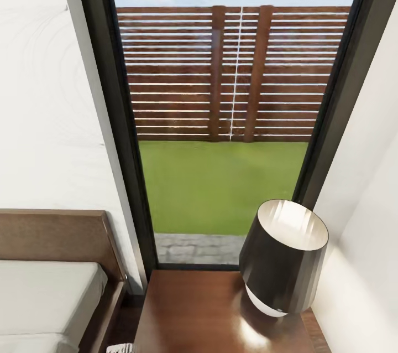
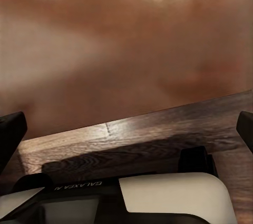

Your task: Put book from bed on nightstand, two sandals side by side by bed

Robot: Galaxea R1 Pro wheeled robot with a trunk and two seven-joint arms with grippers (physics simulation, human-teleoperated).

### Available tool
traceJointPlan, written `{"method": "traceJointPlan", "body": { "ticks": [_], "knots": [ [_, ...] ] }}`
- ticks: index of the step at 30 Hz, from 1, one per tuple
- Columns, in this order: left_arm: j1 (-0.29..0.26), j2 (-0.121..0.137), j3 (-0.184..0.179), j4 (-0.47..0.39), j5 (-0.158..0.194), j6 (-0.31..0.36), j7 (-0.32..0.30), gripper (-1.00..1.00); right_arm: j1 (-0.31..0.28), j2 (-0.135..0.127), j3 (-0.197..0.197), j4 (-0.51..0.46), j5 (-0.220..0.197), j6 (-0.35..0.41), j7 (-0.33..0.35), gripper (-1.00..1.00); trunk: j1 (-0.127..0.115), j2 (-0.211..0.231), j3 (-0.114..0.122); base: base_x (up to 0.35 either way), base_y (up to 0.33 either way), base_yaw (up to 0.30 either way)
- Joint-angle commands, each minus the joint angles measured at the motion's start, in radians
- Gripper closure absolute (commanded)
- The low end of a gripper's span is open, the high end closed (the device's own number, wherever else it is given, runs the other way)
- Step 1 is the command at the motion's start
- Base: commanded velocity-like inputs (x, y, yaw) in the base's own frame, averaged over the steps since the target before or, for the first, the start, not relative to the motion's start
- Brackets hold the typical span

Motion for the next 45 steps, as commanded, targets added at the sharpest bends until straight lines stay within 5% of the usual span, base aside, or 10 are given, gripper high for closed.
{"method": "traceJointPlan", "body": {
  "ticks": [1,6,10,16,17,21,23,26,29,45],
  "knots": [
    [-0.002,0.010,-0.002,0.001,0.005,-0.001,-0.027,-1.00,-0.002,0.000,-0.005,0.004,-0.004,-0.001,0.005,-1.00,0.000,-0.001,-0.001,0.000,0.000,0.000],
    [-0.013,0.080,0.001,-0.019,0.009,0.068,-0.200,-1.00,-0.002,0.000,-0.005,0.004,-0.004,-0.001,0.005,-1.00,0.000,-0.001,-0.001,0.000,0.000,0.000],
    [-0.019,0.142,0.002,-0.153,0.010,0.250,-0.301,-1.00,-0.002,0.000,-0.005,0.004,-0.004,-0.001,0.005,-1.00,0.000,-0.001,-0.001,0.000,0.000,0.000],
    [-0.021,0.221,0.013,-0.368,0.013,0.481,-0.359,-1.00,-0.002,0.000,-0.005,0.004,-0.004,-0.001,0.005,-1.00,0.000,-0.001,-0.001,0.000,0.000,0.000],
    [-0.021,0.256,0.028,-0.411,0.025,0.537,-0.390,-1.00,-0.002,0.000,-0.005,0.004,-0.003,-0.001,0.005,-1.00,0.000,-0.001,-0.001,0.000,0.000,0.000],
    [-0.021,0.293,0.053,-0.461,0.071,0.585,-0.422,-1.00,-0.002,0.000,-0.005,0.004,-0.003,-0.001,0.005,-1.00,0.000,-0.001,-0.001,0.000,0.000,0.000],
    [-0.021,0.331,0.131,-0.480,0.164,0.601,-0.430,-1.00,-0.002,0.000,-0.005,0.004,-0.003,-0.001,0.005,-1.00,0.000,-0.001,-0.001,0.000,0.000,0.000],
    [-0.021,0.341,0.220,-0.478,0.220,0.598,-0.422,-1.00,-0.002,0.000,-0.005,0.004,-0.003,-0.001,0.005,-1.00,0.000,-0.001,-0.001,0.000,0.000,0.000],
    [-0.017,0.342,0.237,-0.478,0.228,0.596,-0.421,-1.00,-0.002,0.000,-0.005,0.004,-0.003,-0.001,0.005,-1.00,0.000,-0.001,-0.001,0.000,0.000,0.000],
    [-0.011,0.342,0.243,-0.478,0.231,0.595,-0.419,-1.00,-0.002,0.000,-0.005,0.004,-0.003,-0.001,0.006,-1.00,0.000,-0.001,-0.001,0.000,0.000,0.208]
  ]
}}
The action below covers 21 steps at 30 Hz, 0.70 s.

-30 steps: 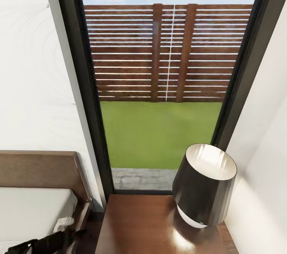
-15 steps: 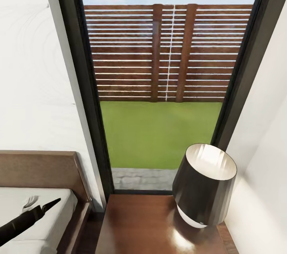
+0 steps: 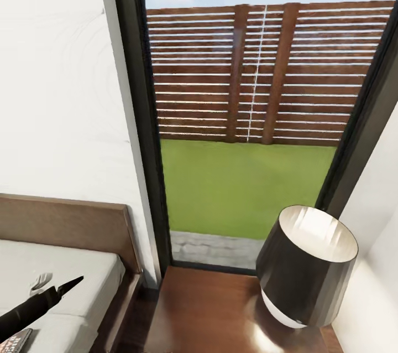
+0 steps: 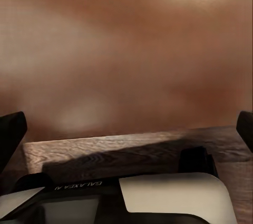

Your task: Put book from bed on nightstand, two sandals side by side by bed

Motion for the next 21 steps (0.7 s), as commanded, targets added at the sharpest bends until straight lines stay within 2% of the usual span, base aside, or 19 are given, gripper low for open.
{"method": "traceJointPlan", "body": {
  "ticks": [1,14,21],
  "knots": [
    [-0.001,0.000,0.002,0.001,0.003,0.010,-0.003,-1.00,-0.001,-0.001,-0.005,0.004,-0.004,-0.001,0.005,-1.00,0.000,-0.001,-0.001,0.000,0.000,0.291],
    [-0.001,-0.008,0.002,0.001,0.003,0.010,-0.003,-1.00,-0.002,-0.001,-0.005,0.004,-0.004,-0.001,0.005,-1.00,0.000,-0.001,-0.001,0.000,0.000,0.289],
    [-0.001,-0.008,0.002,0.001,0.003,0.010,-0.003,-1.00,-0.001,-0.001,-0.005,0.004,-0.004,-0.001,0.005,-1.00,0.000,-0.001,-0.001,0.000,0.000,0.093]
  ]
}}
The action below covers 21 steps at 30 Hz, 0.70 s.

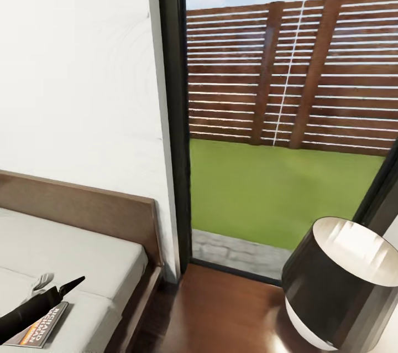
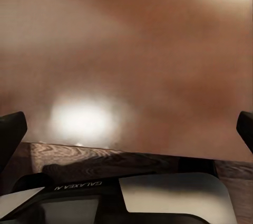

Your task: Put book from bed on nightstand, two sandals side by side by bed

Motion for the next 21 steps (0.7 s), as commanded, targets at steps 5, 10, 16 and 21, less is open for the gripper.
{"method": "traceJointPlan", "body": {
  "ticks": [5,10,16,21],
  "knots": [
    [-0.001,0.000,0.002,0.000,0.004,0.010,-0.003,-1.00,-0.001,0.000,-0.005,0.004,-0.004,-0.001,0.006,-1.00,0.000,-0.001,-0.001,0.000,0.000,0.012],
    [-0.001,0.000,0.002,0.000,0.004,0.010,-0.003,-1.00,-0.001,0.000,-0.005,0.004,-0.003,-0.001,0.006,-1.00,0.000,-0.001,-0.001,0.000,0.000,0.003],
    [0.000,0.000,0.001,0.000,0.004,0.010,-0.003,-1.00,-0.001,0.000,-0.005,0.004,-0.003,-0.001,0.006,-1.00,0.000,-0.001,-0.001,0.000,0.000,0.000],
    [0.001,0.000,0.001,0.000,0.004,0.010,-0.003,-1.00,-0.002,0.000,-0.005,0.004,-0.003,-0.001,0.006,-1.00,0.000,-0.001,-0.001,0.000,0.000,0.000]
  ]
}}
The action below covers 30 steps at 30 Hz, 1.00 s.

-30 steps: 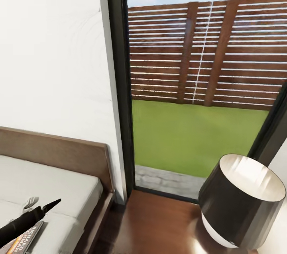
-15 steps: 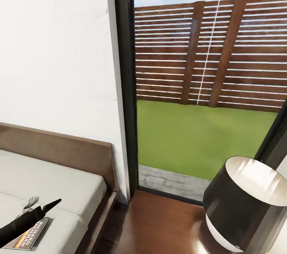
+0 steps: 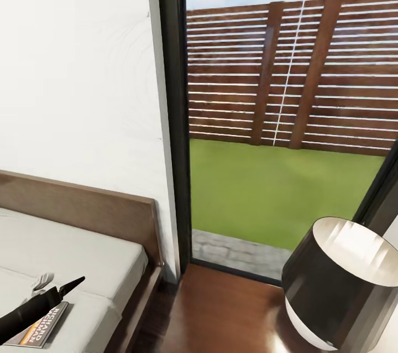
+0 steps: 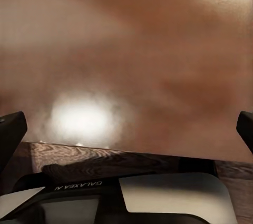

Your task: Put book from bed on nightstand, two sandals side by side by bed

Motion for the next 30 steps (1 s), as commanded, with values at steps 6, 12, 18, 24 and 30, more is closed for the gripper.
{"method": "traceJointPlan", "body": {
  "ticks": [6,12,18,24,30],
  "knots": [
    [-0.001,0.000,0.002,0.000,0.004,0.010,-0.003,-1.00,-0.002,0.000,-0.005,0.004,-0.004,-0.001,0.005,-1.00,0.000,-0.001,-0.001,0.000,0.000,0.008],
    [-0.001,0.000,0.001,0.000,0.004,0.010,-0.003,-1.00,-0.002,0.000,-0.005,0.004,-0.004,-0.001,0.005,-1.00,0.000,-0.001,-0.001,0.000,0.000,0.163],
    [-0.001,0.000,0.001,0.000,0.004,0.010,-0.003,-1.00,-0.001,0.000,-0.005,0.004,-0.004,-0.001,0.005,-1.00,0.000,-0.001,-0.001,0.000,0.000,0.058],
    [-0.001,-0.001,0.001,0.000,0.004,0.010,-0.003,-1.00,-0.002,0.000,-0.005,0.004,-0.004,-0.001,0.005,-1.00,0.000,-0.001,-0.001,0.000,0.000,0.006],
    [-0.001,-0.001,0.001,0.000,0.004,0.010,-0.003,-1.00,-0.002,0.000,-0.005,0.004,-0.004,-0.001,0.005,-1.00,0.000,-0.001,-0.001,0.000,0.000,0.126]
  ]
}}
